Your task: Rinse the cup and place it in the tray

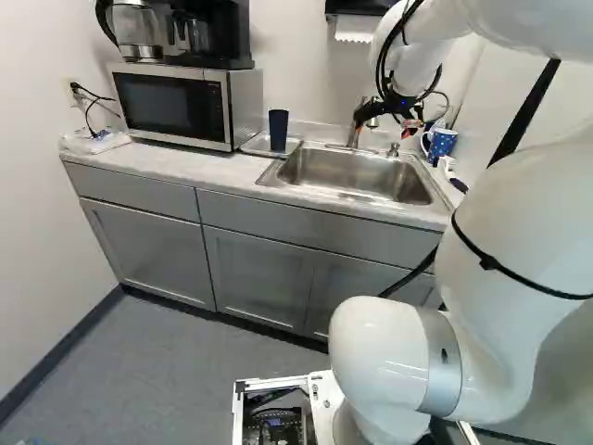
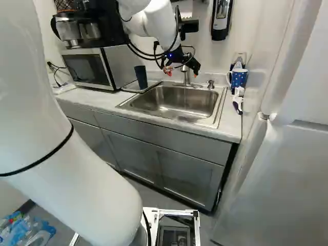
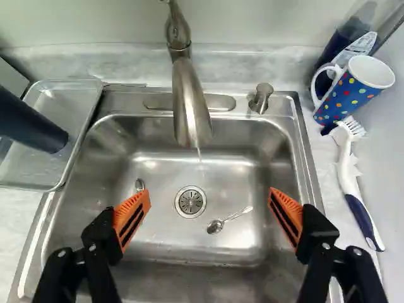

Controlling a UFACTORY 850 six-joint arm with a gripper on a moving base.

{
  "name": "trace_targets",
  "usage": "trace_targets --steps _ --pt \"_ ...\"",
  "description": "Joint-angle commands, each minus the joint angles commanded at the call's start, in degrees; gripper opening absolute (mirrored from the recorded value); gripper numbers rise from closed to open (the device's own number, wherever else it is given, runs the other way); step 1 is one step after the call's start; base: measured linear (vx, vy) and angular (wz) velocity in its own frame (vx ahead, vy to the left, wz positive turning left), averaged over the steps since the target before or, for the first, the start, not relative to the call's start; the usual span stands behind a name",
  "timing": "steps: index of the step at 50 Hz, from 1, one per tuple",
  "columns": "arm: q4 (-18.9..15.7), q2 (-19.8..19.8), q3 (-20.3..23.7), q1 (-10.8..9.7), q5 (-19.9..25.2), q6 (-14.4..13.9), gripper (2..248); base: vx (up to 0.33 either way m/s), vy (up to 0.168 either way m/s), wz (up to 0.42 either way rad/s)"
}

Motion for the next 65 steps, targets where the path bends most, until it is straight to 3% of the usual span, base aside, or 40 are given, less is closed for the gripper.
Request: trace_targets --steps 41,65 --pt "-0.29 -7.55 -7.60 1.69 10.38 0.00 247 0.000 0.000 0.000" --pt "-4.16 -11.86 -12.18 3.00 18.40 0.00 247 0.000 0.000 0.000"
